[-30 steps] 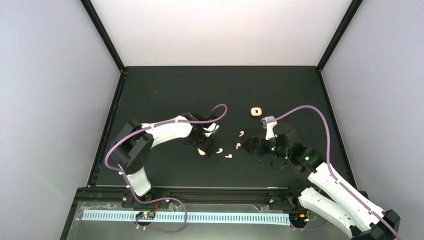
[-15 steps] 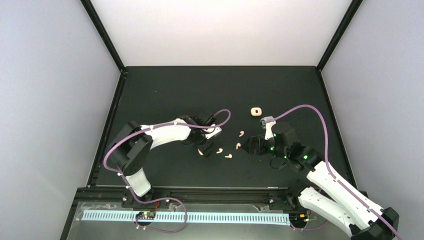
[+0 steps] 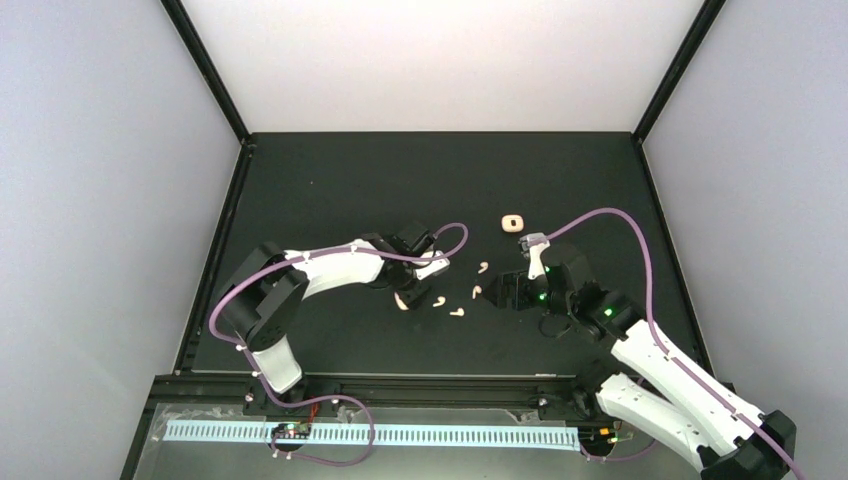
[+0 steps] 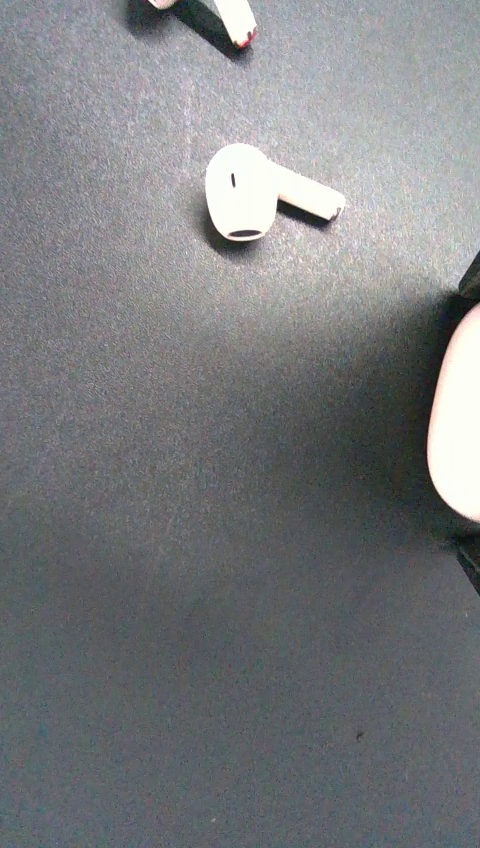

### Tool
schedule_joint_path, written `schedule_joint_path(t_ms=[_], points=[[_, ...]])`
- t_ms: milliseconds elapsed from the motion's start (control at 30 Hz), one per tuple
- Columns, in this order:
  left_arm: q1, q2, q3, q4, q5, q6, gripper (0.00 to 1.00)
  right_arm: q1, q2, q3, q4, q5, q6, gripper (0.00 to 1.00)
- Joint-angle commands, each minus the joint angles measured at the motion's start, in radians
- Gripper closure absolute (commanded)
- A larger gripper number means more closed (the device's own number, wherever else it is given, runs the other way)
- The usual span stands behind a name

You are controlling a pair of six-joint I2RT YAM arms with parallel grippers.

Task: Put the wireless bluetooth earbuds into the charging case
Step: Pick up the charging case at the center of the board.

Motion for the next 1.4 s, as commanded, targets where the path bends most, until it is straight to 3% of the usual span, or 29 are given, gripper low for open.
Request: schedule_joint_path(t_ms=[0, 233, 500, 600, 700, 733, 900, 1133, 1367], points=[[-0.013, -0.009, 0.009, 0.009, 0.024, 0.011, 0.39, 0.007, 0.008, 0.01, -0.004, -0.012, -0.011, 0.03], [-0.017, -0.075, -0.021, 0.04, -0.008, -0.022, 0.45, 0.007, 0.012, 0.019, 0.013, -0.016, 0.008, 0.03], [-0.019, 0.015, 0.097, -0.036, -0.043, -0.217, 0.32, 0.006, 0.026, 0.02, 0.043, -0.002, 0.038, 0.03], [-0.02, 0.03, 0.118, -0.046, -0.055, -0.292, 0.23, 0.007, 0.028, 0.022, 0.041, -0.004, 0.044, 0.03], [-0.02, -0.019, 0.102, -0.046, -0.056, -0.294, 0.02, 0.007, 0.02, 0.021, 0.029, -0.001, 0.039, 0.03], [-0.02, -0.043, 0.095, -0.049, -0.052, -0.283, 0.01, 0.007, 0.015, 0.02, 0.025, 0.002, 0.037, 0.03], [-0.02, -0.095, 0.084, -0.12, -0.09, -0.285, 0.01, 0.006, 0.007, 0.007, 0.02, 0.012, 0.035, 0.03], [-0.024, -0.094, -0.008, -0.086, -0.076, -0.587, 0.01, 0.007, 0.008, 0.008, 0.026, 0.01, 0.045, 0.03], [-0.057, -0.057, -0.065, -0.025, -0.126, -0.692, 0.05, 0.006, -0.005, 0.017, 0.0, 0.022, 0.033, 0.03]])
